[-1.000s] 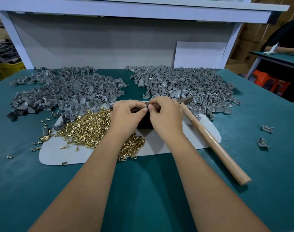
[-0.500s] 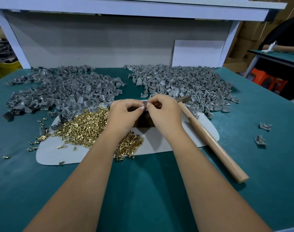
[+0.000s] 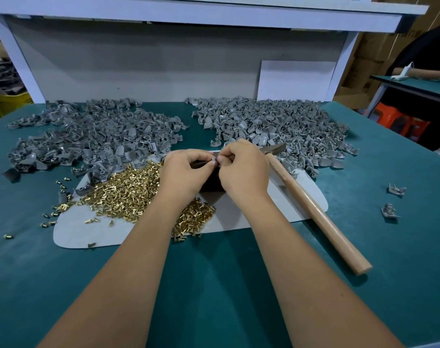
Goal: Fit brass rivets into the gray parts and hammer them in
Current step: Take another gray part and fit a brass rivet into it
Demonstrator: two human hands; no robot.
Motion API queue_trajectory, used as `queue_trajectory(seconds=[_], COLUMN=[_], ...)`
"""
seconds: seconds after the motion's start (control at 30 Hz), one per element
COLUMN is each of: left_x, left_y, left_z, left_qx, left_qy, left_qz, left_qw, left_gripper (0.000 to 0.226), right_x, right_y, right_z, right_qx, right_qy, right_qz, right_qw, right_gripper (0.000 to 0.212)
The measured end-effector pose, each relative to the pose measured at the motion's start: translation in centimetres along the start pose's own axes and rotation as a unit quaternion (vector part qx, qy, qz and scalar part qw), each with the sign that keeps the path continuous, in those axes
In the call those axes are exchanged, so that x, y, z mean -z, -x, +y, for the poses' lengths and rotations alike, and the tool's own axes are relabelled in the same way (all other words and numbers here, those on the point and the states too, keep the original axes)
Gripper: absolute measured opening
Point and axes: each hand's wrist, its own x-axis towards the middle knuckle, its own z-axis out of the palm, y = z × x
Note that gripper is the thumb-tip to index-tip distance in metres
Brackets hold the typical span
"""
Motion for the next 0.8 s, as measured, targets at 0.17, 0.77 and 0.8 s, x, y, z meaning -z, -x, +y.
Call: queue_trajectory(seconds=[0.17,0.77,0.8], left_x=[0.05,-0.06,-0.02], left_y=[-0.03,0.13,0.18], left_z=[0.00,0.24,0.26], left_qx=[0.009,0.025,0.025], left_qy=[0.007,0.019,0.017], left_qz=[0.001,-0.007,-0.008], left_qw=[1.000,0.999,1.000], left_gripper=[0.008,0.010,0.010], right_x=[-0.09,-0.02,-0.09], right_y=[-0.02,-0.76,-0.61], right_z=[0.23,0.44,0.69], right_qx=[0.042,-0.004,-0.006], right_qy=[0.045,0.089,0.074], right_qz=[0.005,-0.016,-0.015], right_qw=[0.998,0.996,0.997], right_gripper=[0.018,0.016,0.013])
